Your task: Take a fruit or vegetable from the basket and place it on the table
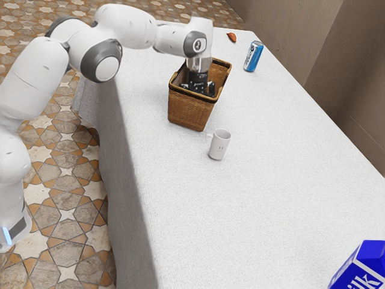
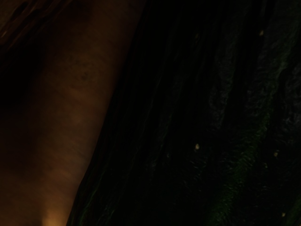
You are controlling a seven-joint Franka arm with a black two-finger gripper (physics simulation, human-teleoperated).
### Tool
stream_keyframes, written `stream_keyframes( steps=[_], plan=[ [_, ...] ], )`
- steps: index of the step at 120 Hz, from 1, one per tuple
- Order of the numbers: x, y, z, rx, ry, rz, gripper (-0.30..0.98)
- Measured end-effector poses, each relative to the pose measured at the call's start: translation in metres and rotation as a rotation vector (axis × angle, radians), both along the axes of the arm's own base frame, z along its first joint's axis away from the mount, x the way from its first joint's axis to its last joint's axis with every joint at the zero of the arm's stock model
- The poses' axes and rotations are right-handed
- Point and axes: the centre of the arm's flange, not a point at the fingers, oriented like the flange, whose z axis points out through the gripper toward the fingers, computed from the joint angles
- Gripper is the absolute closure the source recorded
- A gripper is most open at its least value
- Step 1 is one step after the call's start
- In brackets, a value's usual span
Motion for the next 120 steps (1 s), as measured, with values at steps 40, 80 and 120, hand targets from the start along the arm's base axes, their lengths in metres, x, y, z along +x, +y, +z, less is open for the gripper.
stream_keyframes(
  steps=[40,80,120],
  plan=[
    [0.000,0.000,0.005,0.005,-0.011,-0.009,0.31],
    [-0.002,-0.001,0.005,0.005,-0.010,-0.016,0.37],
    [-0.007,-0.001,0.035,0.032,-0.040,-0.017,0.47]
  ],
)
